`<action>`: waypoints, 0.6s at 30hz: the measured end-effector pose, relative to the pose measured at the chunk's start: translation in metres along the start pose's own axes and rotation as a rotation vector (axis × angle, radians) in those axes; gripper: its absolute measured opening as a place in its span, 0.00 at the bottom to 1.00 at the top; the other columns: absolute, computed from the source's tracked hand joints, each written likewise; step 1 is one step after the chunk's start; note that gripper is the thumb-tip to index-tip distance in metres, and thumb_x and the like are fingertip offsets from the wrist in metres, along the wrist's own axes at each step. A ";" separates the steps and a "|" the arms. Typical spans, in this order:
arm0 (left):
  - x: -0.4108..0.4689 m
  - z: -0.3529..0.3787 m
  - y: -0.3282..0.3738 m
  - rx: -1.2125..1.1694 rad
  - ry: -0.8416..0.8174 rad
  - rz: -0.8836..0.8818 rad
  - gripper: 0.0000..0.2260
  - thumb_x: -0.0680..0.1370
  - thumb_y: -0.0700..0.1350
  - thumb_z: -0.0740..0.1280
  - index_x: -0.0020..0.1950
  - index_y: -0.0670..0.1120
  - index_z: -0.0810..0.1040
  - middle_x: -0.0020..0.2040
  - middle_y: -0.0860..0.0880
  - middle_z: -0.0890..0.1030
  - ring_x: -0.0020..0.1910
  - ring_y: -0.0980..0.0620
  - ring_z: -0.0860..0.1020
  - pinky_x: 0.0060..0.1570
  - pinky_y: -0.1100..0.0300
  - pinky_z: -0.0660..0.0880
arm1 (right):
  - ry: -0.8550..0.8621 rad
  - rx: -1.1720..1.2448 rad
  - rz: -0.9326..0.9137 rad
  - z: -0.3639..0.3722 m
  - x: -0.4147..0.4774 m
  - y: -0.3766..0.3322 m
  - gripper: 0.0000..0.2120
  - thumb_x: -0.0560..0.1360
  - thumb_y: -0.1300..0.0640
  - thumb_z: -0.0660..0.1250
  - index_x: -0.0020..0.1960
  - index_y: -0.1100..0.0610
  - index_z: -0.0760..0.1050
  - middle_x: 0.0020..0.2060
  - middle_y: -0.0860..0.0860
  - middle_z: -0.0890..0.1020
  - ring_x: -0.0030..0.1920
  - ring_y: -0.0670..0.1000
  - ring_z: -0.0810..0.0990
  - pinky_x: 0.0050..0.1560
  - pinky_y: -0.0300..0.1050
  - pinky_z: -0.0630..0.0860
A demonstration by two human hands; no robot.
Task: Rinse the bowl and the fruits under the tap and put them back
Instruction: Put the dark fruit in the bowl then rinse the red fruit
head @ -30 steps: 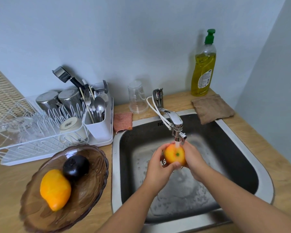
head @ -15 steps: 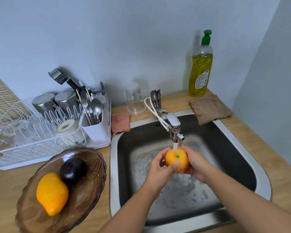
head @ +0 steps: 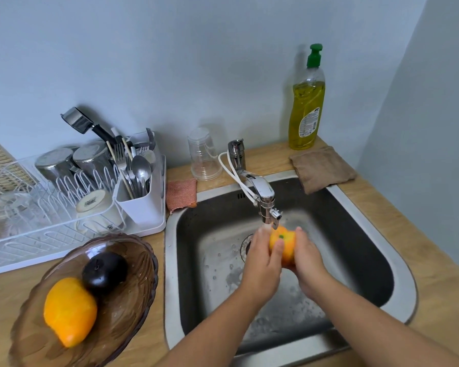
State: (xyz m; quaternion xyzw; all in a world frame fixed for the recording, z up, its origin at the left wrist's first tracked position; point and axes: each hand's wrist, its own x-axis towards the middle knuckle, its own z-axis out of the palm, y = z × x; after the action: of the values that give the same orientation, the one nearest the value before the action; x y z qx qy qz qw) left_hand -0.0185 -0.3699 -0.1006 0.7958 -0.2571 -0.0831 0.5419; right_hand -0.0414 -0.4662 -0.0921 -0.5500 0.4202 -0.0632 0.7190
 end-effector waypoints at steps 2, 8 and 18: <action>-0.006 0.001 -0.009 0.102 -0.058 0.072 0.23 0.80 0.58 0.54 0.73 0.53 0.63 0.67 0.55 0.69 0.65 0.61 0.68 0.66 0.63 0.65 | -0.020 0.082 0.040 -0.006 0.006 -0.006 0.21 0.79 0.45 0.53 0.61 0.59 0.69 0.52 0.63 0.77 0.49 0.60 0.80 0.47 0.55 0.80; -0.008 -0.007 -0.008 -0.154 -0.028 -0.173 0.17 0.81 0.56 0.55 0.71 0.63 0.61 0.66 0.57 0.70 0.64 0.59 0.70 0.65 0.60 0.68 | -0.155 -0.029 0.078 -0.004 -0.009 0.002 0.19 0.80 0.44 0.51 0.60 0.56 0.69 0.50 0.62 0.79 0.41 0.59 0.82 0.39 0.54 0.80; -0.003 -0.011 0.000 -0.378 0.175 -0.406 0.11 0.84 0.51 0.50 0.58 0.57 0.71 0.58 0.49 0.75 0.54 0.54 0.76 0.48 0.63 0.74 | -0.235 -0.325 -0.262 0.021 -0.021 -0.004 0.11 0.80 0.54 0.55 0.54 0.47 0.75 0.56 0.53 0.75 0.54 0.54 0.76 0.53 0.52 0.78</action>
State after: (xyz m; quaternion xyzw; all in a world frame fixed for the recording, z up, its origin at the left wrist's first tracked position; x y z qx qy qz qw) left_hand -0.0162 -0.3594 -0.0964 0.7201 -0.0246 -0.1673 0.6730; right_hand -0.0388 -0.4408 -0.0764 -0.7119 0.2634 -0.0228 0.6506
